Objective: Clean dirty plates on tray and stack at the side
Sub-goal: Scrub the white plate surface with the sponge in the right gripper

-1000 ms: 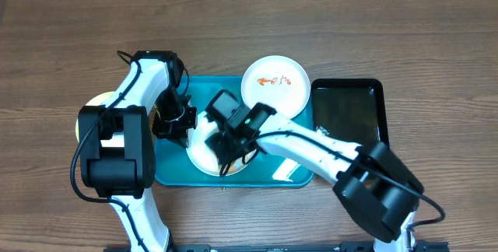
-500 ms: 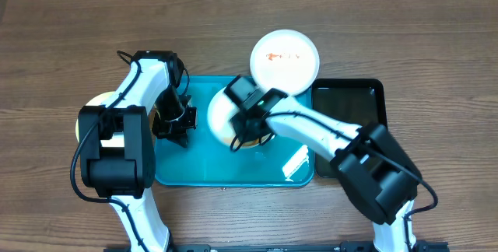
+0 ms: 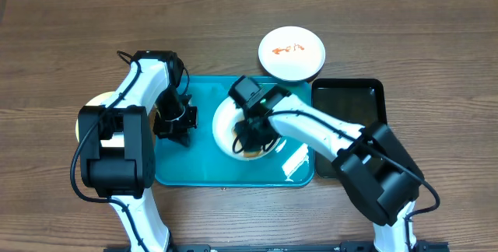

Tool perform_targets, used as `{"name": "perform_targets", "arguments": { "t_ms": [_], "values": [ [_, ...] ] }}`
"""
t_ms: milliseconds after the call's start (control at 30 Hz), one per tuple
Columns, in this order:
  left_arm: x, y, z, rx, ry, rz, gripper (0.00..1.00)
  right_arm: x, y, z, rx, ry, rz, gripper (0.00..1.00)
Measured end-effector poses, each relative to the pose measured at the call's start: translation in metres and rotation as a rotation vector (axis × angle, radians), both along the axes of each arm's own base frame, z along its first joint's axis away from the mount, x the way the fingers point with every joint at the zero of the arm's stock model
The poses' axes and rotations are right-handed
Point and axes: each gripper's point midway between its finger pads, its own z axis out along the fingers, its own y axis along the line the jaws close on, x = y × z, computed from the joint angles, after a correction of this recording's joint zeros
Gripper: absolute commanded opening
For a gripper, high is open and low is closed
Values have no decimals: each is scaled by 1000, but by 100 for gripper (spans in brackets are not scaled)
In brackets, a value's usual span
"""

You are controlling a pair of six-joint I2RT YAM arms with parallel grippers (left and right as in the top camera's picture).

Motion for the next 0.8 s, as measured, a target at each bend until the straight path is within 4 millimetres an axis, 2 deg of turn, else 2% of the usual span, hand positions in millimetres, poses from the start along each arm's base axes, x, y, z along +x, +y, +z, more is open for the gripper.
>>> {"name": "perform_targets", "arguments": {
  "t_ms": [33, 67, 200, 533, 800],
  "values": [
    [2, -4, 0, -22, -7, 5, 17, -7, 7, 0, 8, 6, 22, 4],
    [4, -11, 0, -61, -15, 16, 25, -16, 15, 1, 18, 12, 48, 4],
    [13, -34, 3, -195, -53, 29, 34, -24, 24, 2, 36, 18, 73, 4],
    [20, -60, -3, -192, -115, -87, 34, -12, 5, 1, 25, 53, 14, 4],
    [23, -57, -9, -78, -138, -127, 31, -13, 5, 2, 31, 61, 14, 4]
  ]
}}
